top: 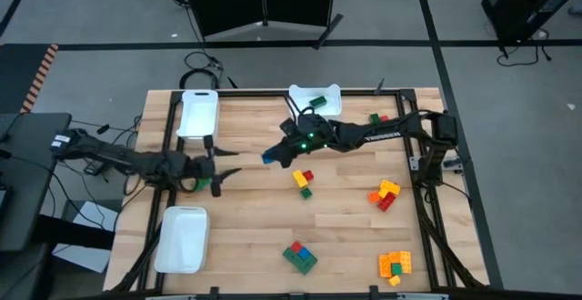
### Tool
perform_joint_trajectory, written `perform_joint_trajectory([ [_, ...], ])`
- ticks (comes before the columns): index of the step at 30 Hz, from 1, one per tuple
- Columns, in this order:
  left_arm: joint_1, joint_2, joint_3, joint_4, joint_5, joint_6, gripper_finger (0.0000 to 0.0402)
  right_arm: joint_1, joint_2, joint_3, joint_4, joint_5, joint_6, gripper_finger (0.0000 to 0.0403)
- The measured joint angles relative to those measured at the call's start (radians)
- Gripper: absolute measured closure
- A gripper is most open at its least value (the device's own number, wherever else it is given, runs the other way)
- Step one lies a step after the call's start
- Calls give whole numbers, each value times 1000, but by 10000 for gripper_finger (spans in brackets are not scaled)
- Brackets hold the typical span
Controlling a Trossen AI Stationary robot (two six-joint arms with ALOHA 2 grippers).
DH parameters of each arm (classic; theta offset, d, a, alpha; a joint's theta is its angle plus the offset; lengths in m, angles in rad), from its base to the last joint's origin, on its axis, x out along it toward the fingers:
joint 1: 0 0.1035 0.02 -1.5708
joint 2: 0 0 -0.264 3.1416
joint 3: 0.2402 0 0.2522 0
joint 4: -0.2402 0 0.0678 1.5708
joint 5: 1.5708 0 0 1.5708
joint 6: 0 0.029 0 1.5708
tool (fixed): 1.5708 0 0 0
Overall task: Sort blocks by size
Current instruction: Put the blue block into the top left white bin
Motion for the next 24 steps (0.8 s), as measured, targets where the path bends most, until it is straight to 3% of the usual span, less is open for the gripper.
perform_joint_trajectory([
  [6,0,265,104,60,-11,168,172,-7,0,-26,126,-34,52,255],
  [11,35,427,176,269,-92,156,172,-3,1,-25,155,-35,26,255],
  [16,81,490,181,429,-91,14,172,7,-2,-25,159,-19,-23,255],
  [24,85,491,181,432,-70,9,172,-20,-2,-25,167,-22,-49,255],
])
